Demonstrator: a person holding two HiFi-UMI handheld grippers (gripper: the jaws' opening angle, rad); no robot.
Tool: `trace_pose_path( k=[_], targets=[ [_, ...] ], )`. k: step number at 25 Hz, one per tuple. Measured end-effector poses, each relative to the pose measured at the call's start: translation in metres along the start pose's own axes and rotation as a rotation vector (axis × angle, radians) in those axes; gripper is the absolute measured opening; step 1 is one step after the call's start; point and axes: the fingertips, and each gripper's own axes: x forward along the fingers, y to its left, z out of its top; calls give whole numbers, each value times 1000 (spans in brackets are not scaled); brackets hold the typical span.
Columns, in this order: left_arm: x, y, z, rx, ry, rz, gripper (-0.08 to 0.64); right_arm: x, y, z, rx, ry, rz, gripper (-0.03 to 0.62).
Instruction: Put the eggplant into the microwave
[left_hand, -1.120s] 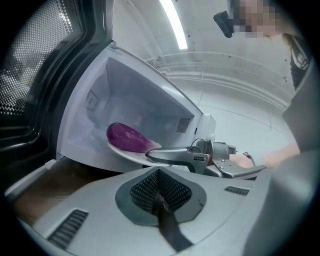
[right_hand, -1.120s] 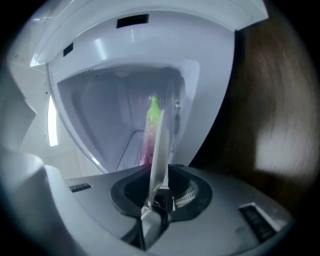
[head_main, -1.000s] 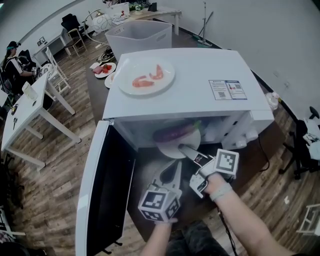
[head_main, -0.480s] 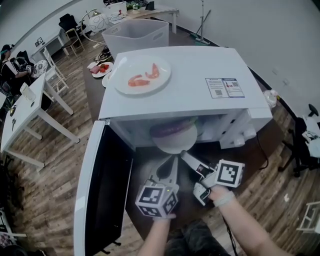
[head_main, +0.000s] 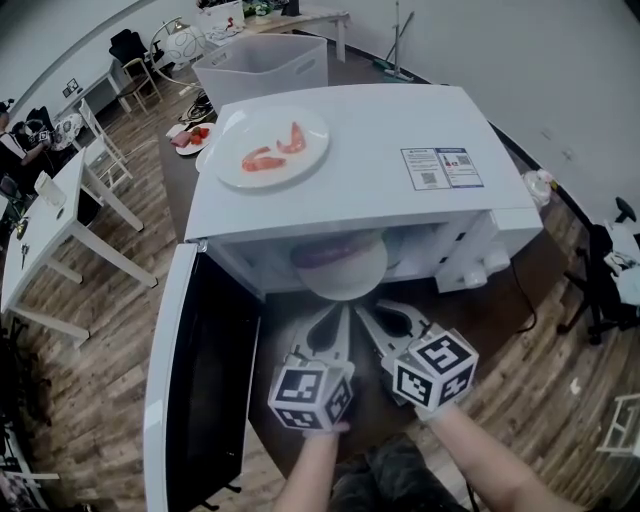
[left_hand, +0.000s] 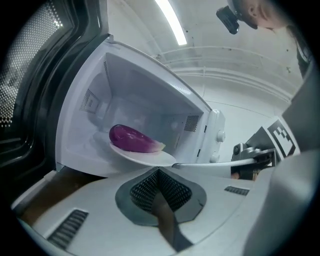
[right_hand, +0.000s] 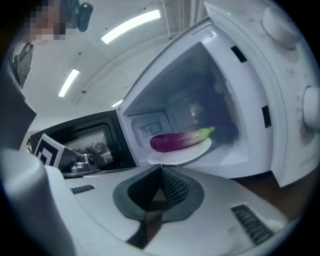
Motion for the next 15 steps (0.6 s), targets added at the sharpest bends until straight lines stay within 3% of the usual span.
trace_pose_path(
  k=[15],
  targets=[
    [6,7,5,-17,1,3,2,14,-7,4,-17,13,-44,2]
  ],
)
